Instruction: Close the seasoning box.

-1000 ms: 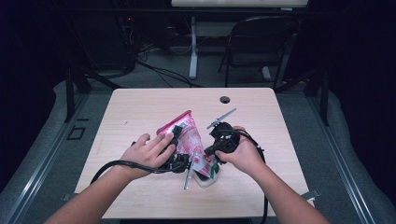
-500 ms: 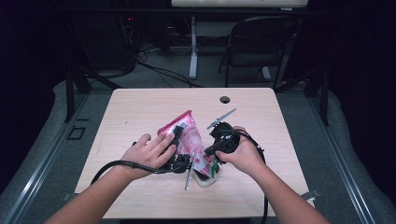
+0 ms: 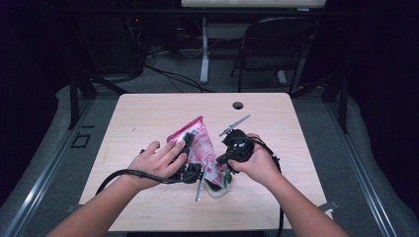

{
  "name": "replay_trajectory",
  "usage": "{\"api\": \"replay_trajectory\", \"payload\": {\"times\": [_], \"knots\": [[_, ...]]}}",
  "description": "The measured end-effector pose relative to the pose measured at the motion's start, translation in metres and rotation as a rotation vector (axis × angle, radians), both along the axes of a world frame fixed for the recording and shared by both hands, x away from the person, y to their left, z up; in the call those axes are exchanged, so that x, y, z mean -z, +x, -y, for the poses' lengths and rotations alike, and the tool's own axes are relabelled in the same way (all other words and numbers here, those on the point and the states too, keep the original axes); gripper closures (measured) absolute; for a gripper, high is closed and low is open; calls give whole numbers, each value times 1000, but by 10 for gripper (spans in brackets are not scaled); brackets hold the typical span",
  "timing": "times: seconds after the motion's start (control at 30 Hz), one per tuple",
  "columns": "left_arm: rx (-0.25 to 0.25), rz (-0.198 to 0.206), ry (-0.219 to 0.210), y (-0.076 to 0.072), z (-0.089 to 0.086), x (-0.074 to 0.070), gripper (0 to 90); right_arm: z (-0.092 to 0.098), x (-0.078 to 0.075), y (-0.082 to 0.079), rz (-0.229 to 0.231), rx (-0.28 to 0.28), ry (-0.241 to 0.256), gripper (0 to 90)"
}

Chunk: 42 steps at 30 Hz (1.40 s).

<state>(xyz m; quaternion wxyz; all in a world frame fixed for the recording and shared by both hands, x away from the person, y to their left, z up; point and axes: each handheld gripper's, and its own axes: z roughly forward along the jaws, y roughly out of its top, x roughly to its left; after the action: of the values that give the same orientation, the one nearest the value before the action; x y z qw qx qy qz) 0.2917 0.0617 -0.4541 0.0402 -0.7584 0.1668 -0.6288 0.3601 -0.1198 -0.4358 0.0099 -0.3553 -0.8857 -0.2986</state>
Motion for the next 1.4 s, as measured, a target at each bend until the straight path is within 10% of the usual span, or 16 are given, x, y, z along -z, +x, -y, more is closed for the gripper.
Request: {"api": "replay_trajectory", "payload": {"times": [1.4], "knots": [[12,3,22,-2,4,0,754,4,2,0,-8,-3,0,900]]}}
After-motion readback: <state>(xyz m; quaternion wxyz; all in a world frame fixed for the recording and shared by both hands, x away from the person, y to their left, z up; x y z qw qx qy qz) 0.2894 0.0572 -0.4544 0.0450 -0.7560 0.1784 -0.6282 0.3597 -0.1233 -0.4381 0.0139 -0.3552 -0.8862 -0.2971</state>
